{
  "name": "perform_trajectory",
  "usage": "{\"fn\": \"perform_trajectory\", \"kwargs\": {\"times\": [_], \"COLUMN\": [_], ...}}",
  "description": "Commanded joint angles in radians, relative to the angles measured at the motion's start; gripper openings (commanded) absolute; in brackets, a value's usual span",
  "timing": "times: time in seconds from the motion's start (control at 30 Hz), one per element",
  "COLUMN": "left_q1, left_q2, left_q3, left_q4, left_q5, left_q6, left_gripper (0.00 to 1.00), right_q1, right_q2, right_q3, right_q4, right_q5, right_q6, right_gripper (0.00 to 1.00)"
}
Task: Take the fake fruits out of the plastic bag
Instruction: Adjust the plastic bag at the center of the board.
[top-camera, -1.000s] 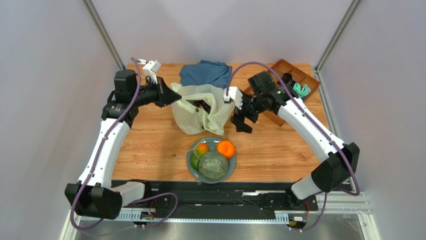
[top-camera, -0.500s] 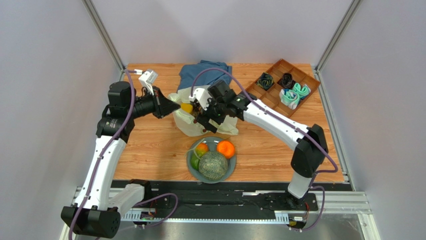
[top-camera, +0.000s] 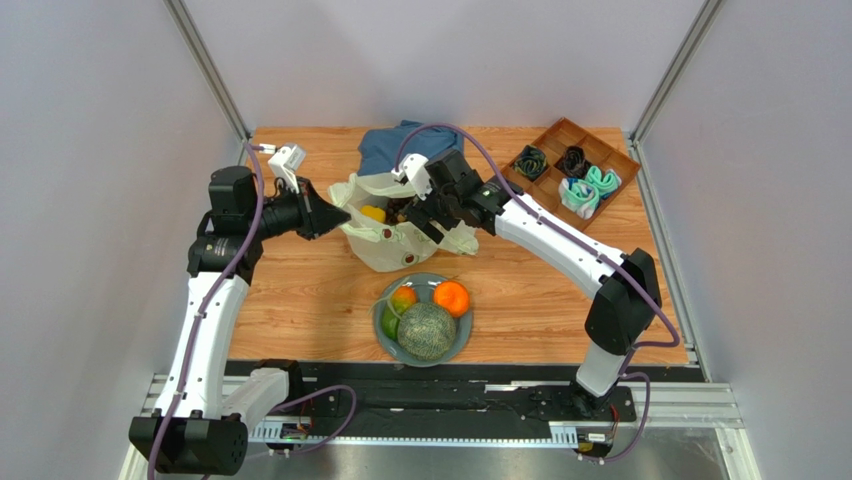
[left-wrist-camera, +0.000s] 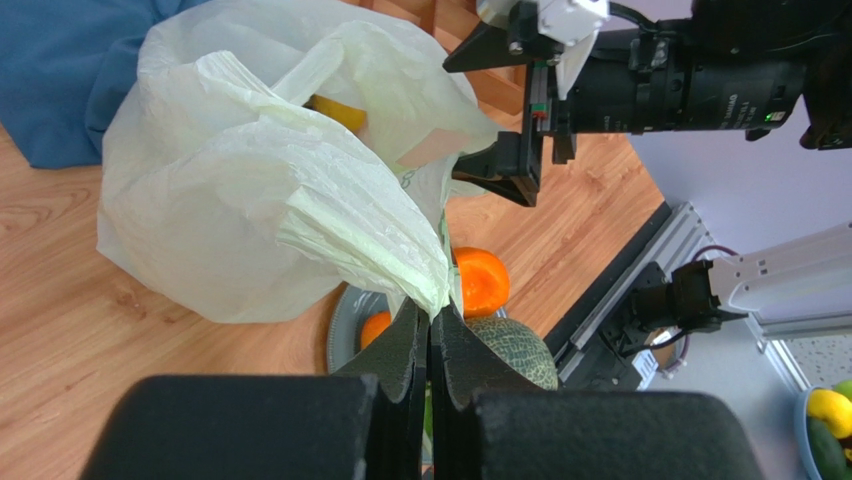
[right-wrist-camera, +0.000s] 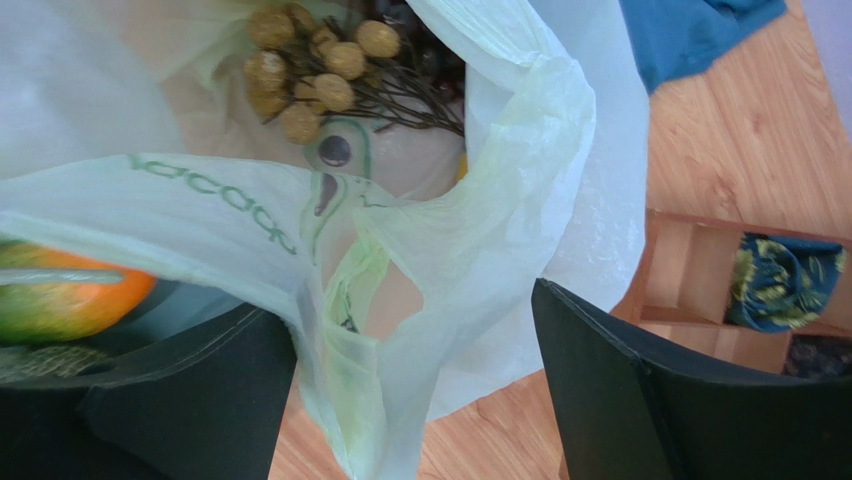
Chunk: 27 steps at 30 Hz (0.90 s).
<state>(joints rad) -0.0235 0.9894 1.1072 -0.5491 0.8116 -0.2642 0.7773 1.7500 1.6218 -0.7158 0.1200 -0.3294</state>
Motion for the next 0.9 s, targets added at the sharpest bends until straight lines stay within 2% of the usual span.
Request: {"fn": "perform_trajectory", "kwargs": {"times": [0.0, 0.07, 0.1, 0.17, 0.27, 0.5, 0.67, 0.7, 0.73, 0.77, 0.8, 0.87], "left_q1": [0.004, 0.004, 0.004, 0.004, 0.004, 0.004, 0.004, 0.004, 0.004, 0.004, 0.004, 0.000], "left_q2": [-0.003, -0.006, -0.009, -0.017, -0.031, -0.002, 0.023, 0.029, 0.049, 0.061, 0.075, 0.129], "left_q3": [-0.012, -0.018, -0.024, -0.035, -0.041, -0.015, -0.003, 0.002, 0.009, 0.034, 0.052, 0.136], "left_q4": [0.000, 0.015, 0.017, 0.020, 0.021, 0.014, 0.023, 0.024, 0.025, 0.025, 0.026, 0.031], "left_q5": [0.047, 0.067, 0.069, 0.061, 0.060, 0.061, 0.054, 0.049, 0.044, 0.031, 0.024, -0.008], "left_q6": [-0.007, -0.018, -0.017, -0.010, -0.026, -0.020, -0.014, -0.007, -0.003, 0.011, 0.019, 0.054], "left_gripper": [0.00, 0.00, 0.00, 0.00, 0.00, 0.00, 0.00, 0.00, 0.00, 0.00, 0.00, 0.00], "right_q1": [-0.004, -0.006, -0.003, 0.003, 0.010, 0.007, -0.013, -0.019, -0.030, -0.058, -0.076, -0.125], "right_q2": [-0.098, -0.121, -0.135, -0.156, -0.089, 0.043, 0.094, 0.142, 0.173, 0.201, 0.239, 0.252], "right_q3": [0.056, 0.061, 0.046, -0.005, -0.025, 0.004, -0.037, -0.019, 0.059, 0.096, 0.130, 0.235], "right_q4": [-0.045, -0.062, -0.028, 0.025, 0.038, 0.022, 0.108, 0.080, 0.043, 0.009, -0.019, -0.020], "right_q5": [-0.271, -0.347, -0.333, -0.208, -0.094, -0.005, 0.134, 0.138, 0.132, 0.104, 0.080, 0.011], "right_q6": [-0.019, -0.023, -0.016, -0.016, -0.037, -0.054, -0.117, -0.128, -0.149, -0.151, -0.148, -0.149], "right_gripper": [0.89, 0.90, 0.90, 0.92, 0.93, 0.93, 0.95, 0.89, 0.78, 0.66, 0.41, 0.22]}}
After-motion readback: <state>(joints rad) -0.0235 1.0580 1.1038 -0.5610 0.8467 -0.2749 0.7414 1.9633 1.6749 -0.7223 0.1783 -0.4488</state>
